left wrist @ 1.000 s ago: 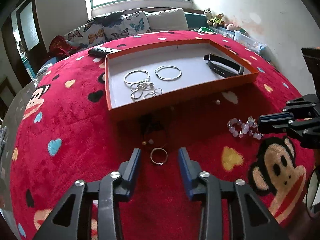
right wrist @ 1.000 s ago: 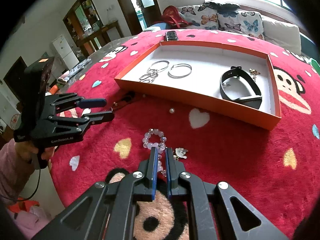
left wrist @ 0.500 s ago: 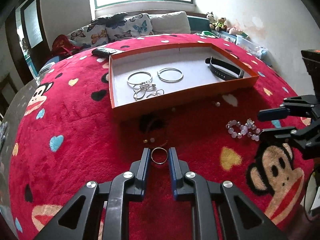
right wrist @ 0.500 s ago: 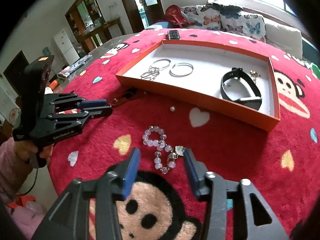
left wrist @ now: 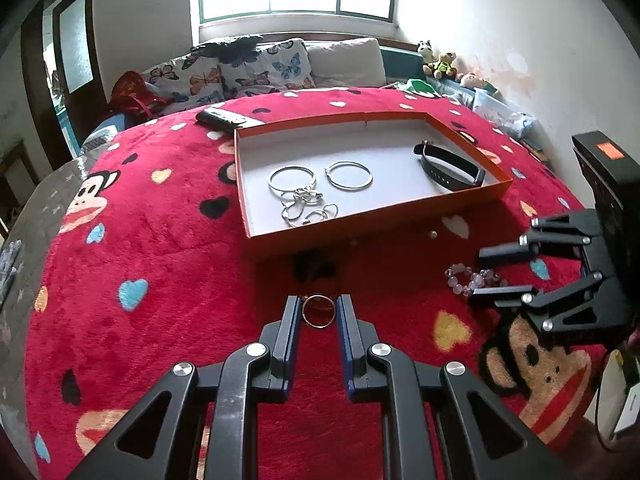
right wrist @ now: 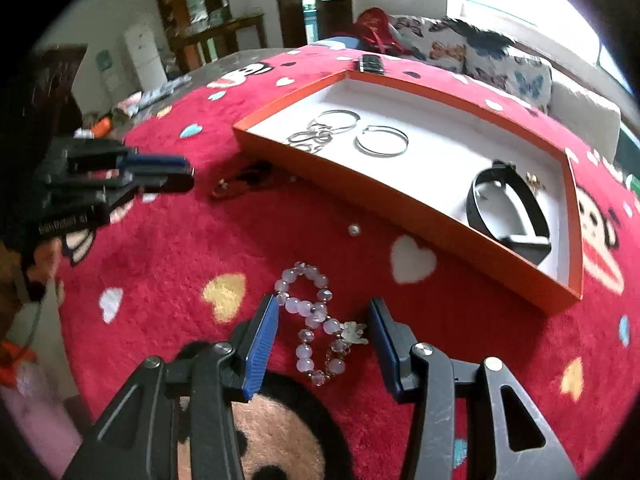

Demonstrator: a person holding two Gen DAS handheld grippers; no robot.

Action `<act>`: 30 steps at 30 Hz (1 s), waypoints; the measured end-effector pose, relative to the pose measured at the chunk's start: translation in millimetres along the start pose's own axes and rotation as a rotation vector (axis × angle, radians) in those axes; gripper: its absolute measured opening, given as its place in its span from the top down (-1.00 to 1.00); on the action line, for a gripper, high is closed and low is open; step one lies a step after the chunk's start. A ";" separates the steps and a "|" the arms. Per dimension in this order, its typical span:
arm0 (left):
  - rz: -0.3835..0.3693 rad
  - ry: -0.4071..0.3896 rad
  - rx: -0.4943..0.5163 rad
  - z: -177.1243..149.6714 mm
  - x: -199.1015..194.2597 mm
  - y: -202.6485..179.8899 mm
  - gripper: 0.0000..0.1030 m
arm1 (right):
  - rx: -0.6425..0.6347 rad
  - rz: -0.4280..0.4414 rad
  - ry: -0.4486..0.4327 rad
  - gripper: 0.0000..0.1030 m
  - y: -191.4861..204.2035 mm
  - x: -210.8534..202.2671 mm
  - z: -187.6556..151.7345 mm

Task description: Organize jewelry

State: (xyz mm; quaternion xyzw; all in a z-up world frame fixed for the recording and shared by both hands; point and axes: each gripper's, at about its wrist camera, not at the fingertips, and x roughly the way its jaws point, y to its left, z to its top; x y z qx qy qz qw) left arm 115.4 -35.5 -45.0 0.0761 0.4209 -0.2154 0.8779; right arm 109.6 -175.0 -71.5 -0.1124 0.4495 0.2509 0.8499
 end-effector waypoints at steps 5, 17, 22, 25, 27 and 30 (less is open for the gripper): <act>0.003 -0.014 -0.004 1.2 -7.1 1.4 0.64 | -0.014 0.011 0.013 0.77 6.2 -6.0 -3.3; -0.013 -0.076 0.009 28.5 -28.5 0.1 0.63 | 0.055 0.022 -0.101 0.81 4.1 -53.0 15.7; -0.025 -0.095 0.014 55.9 -28.6 5.7 0.63 | 0.077 0.005 -0.165 0.81 -9.6 -70.5 42.1; -0.012 -0.094 0.020 77.3 -19.8 10.3 0.63 | 0.083 -0.018 -0.205 0.81 -20.7 -77.6 61.1; -0.011 -0.089 0.020 91.5 -11.8 13.9 0.63 | 0.095 -0.028 -0.228 0.81 -29.2 -79.4 73.6; -0.025 -0.077 0.021 109.3 1.8 15.4 0.63 | 0.117 -0.046 -0.240 0.81 -43.8 -72.5 88.9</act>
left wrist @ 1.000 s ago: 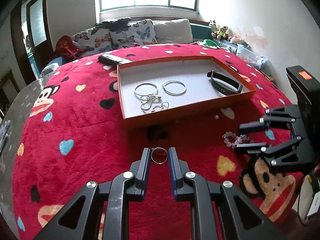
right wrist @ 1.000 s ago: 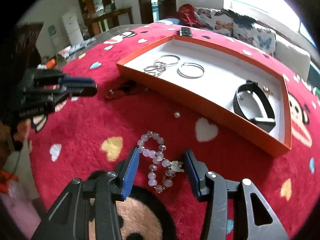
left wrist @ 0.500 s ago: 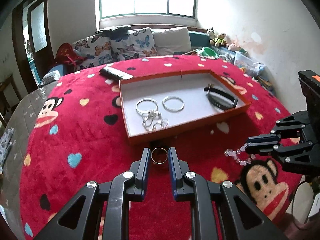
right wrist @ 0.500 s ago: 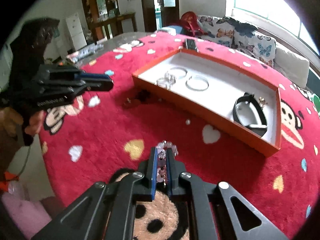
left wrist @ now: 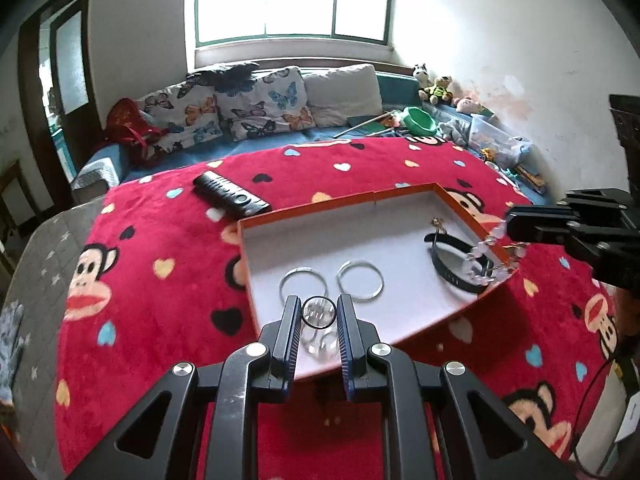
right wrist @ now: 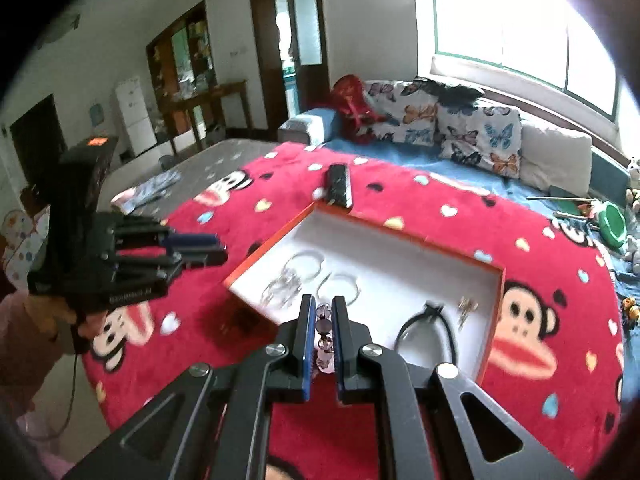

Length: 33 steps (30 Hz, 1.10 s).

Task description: Organize jewelry

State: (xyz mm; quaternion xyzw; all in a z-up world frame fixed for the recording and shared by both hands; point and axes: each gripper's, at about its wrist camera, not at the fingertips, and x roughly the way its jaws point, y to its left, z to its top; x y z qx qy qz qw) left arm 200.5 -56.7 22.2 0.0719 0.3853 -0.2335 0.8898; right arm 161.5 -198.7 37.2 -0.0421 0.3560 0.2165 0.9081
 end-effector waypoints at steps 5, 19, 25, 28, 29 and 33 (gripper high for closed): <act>-0.039 0.049 -0.004 16.6 35.9 -1.7 0.63 | 0.060 0.002 0.040 0.81 -21.5 33.0 5.7; -0.113 0.161 0.021 8.3 106.1 -32.6 0.63 | 0.116 0.003 0.159 0.80 -40.0 76.1 -18.5; -0.109 0.183 0.009 7.1 119.0 -33.0 0.60 | 0.134 0.008 0.180 0.80 -43.8 82.2 -21.8; -0.112 0.180 0.001 7.7 120.0 -31.7 0.56 | 0.143 0.011 0.190 0.80 -44.9 82.4 -23.2; -0.110 0.180 -0.001 8.1 119.6 -30.7 0.49 | 0.141 0.007 0.193 0.80 -44.9 82.1 -23.3; -0.099 0.163 -0.015 9.0 117.1 -27.9 -0.03 | 0.143 -0.001 0.191 0.79 -45.3 81.9 -21.9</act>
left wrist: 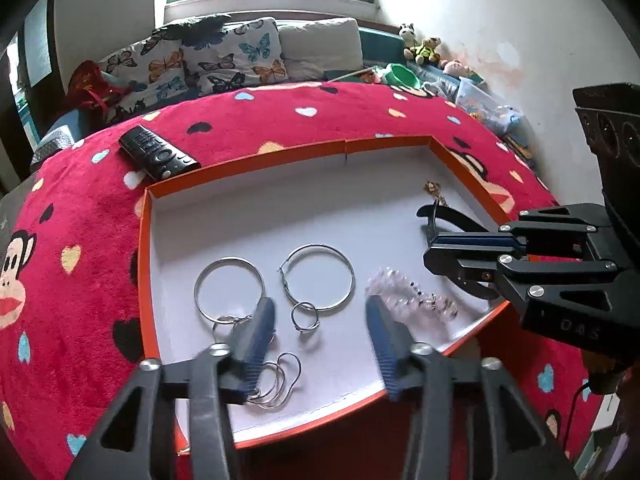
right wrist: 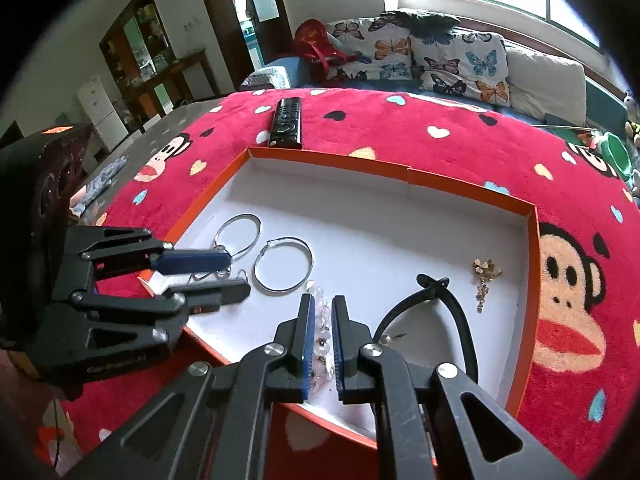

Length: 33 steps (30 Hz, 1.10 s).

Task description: Organize jewelry

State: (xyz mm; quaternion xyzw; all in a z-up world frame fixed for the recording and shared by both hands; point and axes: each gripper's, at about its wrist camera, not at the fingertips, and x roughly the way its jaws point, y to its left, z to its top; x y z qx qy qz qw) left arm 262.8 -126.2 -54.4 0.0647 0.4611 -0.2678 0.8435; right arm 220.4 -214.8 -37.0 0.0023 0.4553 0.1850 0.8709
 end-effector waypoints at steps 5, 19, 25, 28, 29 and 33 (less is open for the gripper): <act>0.016 -0.013 0.009 -0.2 -9.4 -2.0 -0.03 | -0.007 -0.008 -0.007 0.72 2.3 -4.7 3.1; 0.100 -0.077 -0.051 -25.5 -91.0 6.3 -0.03 | -0.106 -0.046 -0.052 0.33 31.9 -52.9 -21.1; 0.152 -0.076 -0.090 -59.7 -123.0 12.3 -0.03 | -0.124 -0.031 -0.040 0.33 43.3 -59.1 -47.1; 0.177 -0.063 -0.104 -82.0 -127.0 13.0 -0.03 | -0.114 -0.018 -0.022 0.33 47.0 -52.7 -60.5; 0.180 -0.058 -0.109 -89.0 -126.0 13.2 -0.03 | -0.112 -0.018 -0.015 0.33 48.2 -48.4 -65.0; 0.161 -0.030 -0.137 -111.4 -117.0 16.7 -0.03 | -0.102 -0.024 0.003 0.33 52.5 -34.1 -75.6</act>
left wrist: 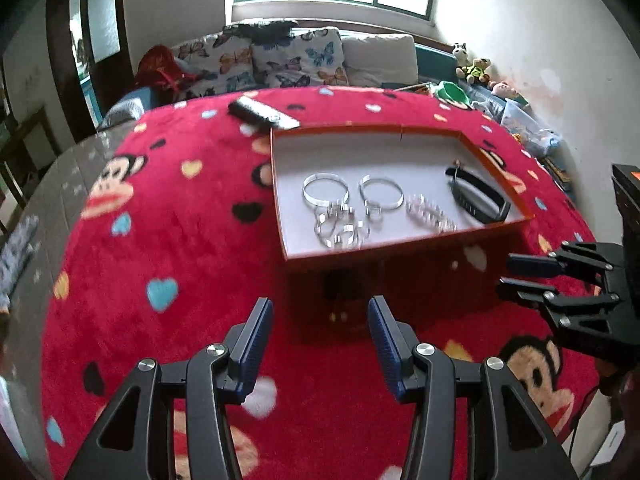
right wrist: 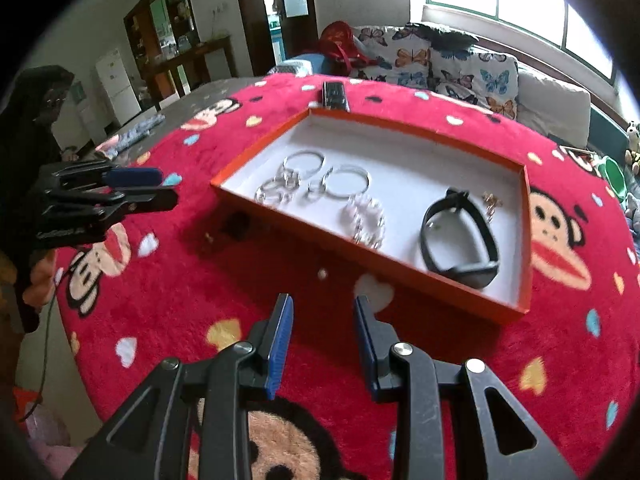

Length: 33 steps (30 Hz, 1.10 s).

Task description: Organize jewelry

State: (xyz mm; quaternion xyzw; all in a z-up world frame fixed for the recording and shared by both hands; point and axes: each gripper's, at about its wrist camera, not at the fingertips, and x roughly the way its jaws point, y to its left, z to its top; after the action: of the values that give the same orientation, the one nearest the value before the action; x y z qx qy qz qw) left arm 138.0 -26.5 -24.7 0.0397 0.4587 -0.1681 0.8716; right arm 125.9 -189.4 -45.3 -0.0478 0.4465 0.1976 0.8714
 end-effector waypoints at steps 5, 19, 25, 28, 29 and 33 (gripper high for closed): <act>-0.025 0.030 -0.009 -15.2 16.7 0.4 -0.03 | 0.034 0.015 0.006 0.33 -0.9 17.5 2.6; -0.042 0.065 0.024 -5.1 53.7 -9.6 -0.03 | 0.007 -0.055 -0.005 0.34 7.1 39.6 6.6; -0.038 0.076 0.027 -3.1 61.7 -11.9 -0.03 | -0.024 -0.082 -0.010 0.39 11.2 41.5 7.5; -0.037 0.078 0.028 -2.6 63.6 -12.2 -0.03 | -0.026 -0.087 -0.012 0.48 11.1 41.8 7.4; -0.036 0.079 0.030 -2.4 64.1 -12.5 -0.03 | -0.026 -0.087 -0.012 0.48 11.1 41.7 7.4; -0.037 0.079 0.032 -2.0 65.4 -13.7 -0.03 | -0.032 -0.091 -0.012 0.55 11.8 42.2 8.0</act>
State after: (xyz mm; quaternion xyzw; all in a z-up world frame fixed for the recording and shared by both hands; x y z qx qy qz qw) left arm 166.1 -55.7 -77.9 0.0516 0.4908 -0.1898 0.8488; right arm 149.5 -163.8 -73.1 -0.0807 0.4354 0.1653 0.8813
